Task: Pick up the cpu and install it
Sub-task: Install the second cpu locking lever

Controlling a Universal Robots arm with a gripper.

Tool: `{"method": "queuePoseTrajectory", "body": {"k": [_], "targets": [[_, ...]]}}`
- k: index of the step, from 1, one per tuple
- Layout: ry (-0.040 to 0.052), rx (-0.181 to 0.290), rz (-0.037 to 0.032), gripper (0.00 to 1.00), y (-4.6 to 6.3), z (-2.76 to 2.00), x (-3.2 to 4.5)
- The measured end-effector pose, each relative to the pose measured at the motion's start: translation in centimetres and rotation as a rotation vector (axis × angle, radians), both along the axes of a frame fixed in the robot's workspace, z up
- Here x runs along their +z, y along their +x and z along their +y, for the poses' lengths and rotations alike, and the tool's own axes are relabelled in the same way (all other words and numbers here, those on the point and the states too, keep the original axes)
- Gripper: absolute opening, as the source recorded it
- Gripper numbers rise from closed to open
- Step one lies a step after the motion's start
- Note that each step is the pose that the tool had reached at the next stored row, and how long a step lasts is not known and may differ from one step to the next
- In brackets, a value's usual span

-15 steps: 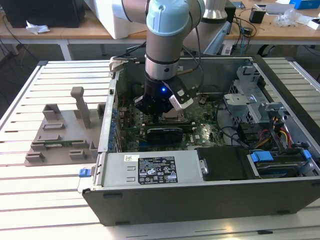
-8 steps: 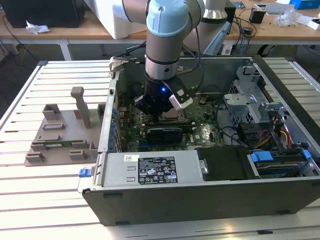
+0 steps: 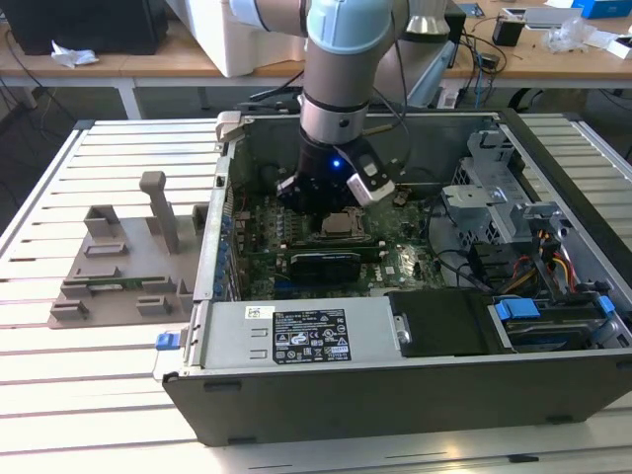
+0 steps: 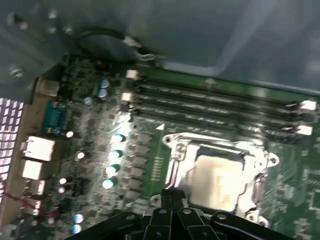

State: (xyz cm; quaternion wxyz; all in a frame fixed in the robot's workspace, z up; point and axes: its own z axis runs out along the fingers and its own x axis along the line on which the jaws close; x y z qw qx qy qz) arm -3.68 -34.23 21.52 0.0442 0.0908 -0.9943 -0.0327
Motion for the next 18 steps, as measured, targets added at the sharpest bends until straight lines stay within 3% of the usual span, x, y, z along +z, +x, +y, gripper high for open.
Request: {"method": "queuePoseTrajectory", "body": {"k": [4,6,8,9,10,18], "targets": [[-0.0034,0.0,0.0212,0.11,1.8,0.75,-0.16],[-0.0107,0.0,0.0316,0.11,2.8,1.06,-0.3],[-0.0444,-0.001,0.0371,0.11,3.9,1.65,-0.48],[-0.0583,-0.001,0.0383,0.11,4.0,2.19,-0.49],[-0.0624,-0.001,0.0384,0.11,4.0,2.45,-0.43],[-0.0624,-0.001,0.0383,0.11,4.0,2.49,3.35]]}}
